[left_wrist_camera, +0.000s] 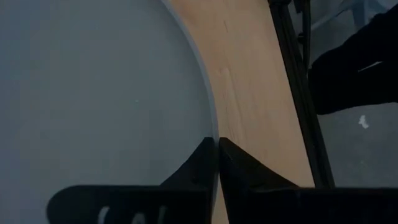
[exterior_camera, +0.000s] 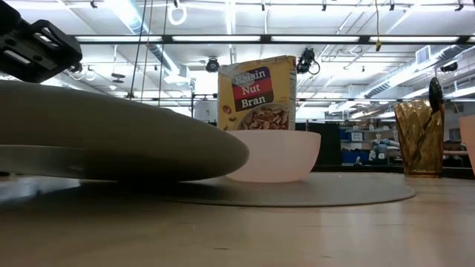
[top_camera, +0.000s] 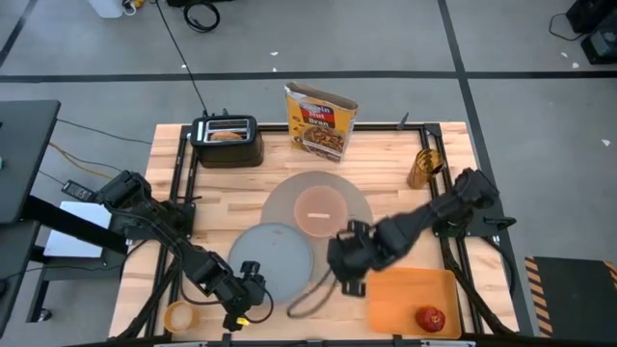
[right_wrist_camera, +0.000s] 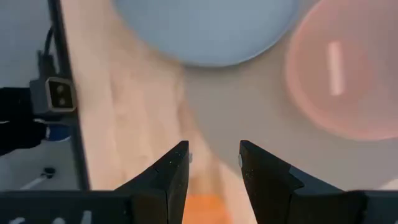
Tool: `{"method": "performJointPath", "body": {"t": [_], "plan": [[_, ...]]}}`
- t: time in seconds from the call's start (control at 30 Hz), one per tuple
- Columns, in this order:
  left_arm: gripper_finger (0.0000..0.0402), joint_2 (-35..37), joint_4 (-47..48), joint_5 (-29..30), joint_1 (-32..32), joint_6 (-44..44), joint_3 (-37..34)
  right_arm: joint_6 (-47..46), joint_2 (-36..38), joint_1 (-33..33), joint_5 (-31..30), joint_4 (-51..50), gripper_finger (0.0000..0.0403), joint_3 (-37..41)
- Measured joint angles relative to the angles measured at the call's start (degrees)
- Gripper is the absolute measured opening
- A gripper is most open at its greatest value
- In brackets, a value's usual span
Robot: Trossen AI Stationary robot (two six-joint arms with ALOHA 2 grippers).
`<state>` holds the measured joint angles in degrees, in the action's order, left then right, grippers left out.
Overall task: Arrange a breakfast setting
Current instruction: Put the blue plate on the gray placemat to the bottom left of the orange bowl, then put the red apple on the gray placemat at the top left of the orange bowl
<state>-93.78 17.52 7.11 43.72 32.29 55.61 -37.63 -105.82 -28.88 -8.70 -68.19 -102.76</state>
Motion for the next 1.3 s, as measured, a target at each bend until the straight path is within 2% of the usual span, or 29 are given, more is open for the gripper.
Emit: {"method": "performJointPath", "body": {"t": [0.2, 0.37, 0.6, 0.73, 0.87, 0.93, 1.0, 1.1, 1.2, 1.3], "plan": [[0.0023, 0.0, 0.3, 0.1, 0.0, 0.0, 0.0, -3.4, 0.0, -4.3, -0.9, 7.1, 0.0149, 2.2], [0.005, 0.0, 0.4, -1.7, 0.0, 0.5, 0.0, -3.3, 0.0, -4.8, -3.8, 10.6, 0.0149, 2.1], [0.009, 0.1, 0.9, -5.3, 0.0, 6.9, 0.0, 0.1, 0.6, -4.0, -5.1, 11.4, 0.0149, 1.6], [0.0095, 2.3, 1.0, -10.9, -0.6, 14.7, 0.0, 1.2, 2.8, -3.3, -3.8, 9.9, 0.0149, 1.6], [0.0089, 6.8, 0.7, -10.8, -0.4, 19.9, 0.0, -0.8, 6.3, -3.1, -3.7, 6.5, 0.0149, 1.6], [0.0085, 9.4, 0.3, -9.0, -0.4, 21.4, 0.0, -4.7, 7.7, -3.2, -3.6, 4.4, 0.0149, 1.6], [0.0082, 11.8, -1.0, -4.5, -0.2, 23.0, 0.0, -9.9, 8.7, -4.0, -3.4, 2.4, 0.0149, 1.6], [0.008, 14.4, -5.1, 7.0, 0.7, 22.8, 0.0, -16.2, 9.2, -7.1, -1.6, 0.0, 0.0149, 1.6], [0.008, 14.9, -11.5, 19.0, 1.2, 19.1, 0.0, -21.3, 8.5, -11.5, -1.8, -2.1, 0.0149, 1.6], [0.008, 14.6, -18.2, 26.6, 1.2, 16.2, 0.0, -25.6, 7.6, -15.9, -1.9, -2.4, 0.0149, 2.4]]}}
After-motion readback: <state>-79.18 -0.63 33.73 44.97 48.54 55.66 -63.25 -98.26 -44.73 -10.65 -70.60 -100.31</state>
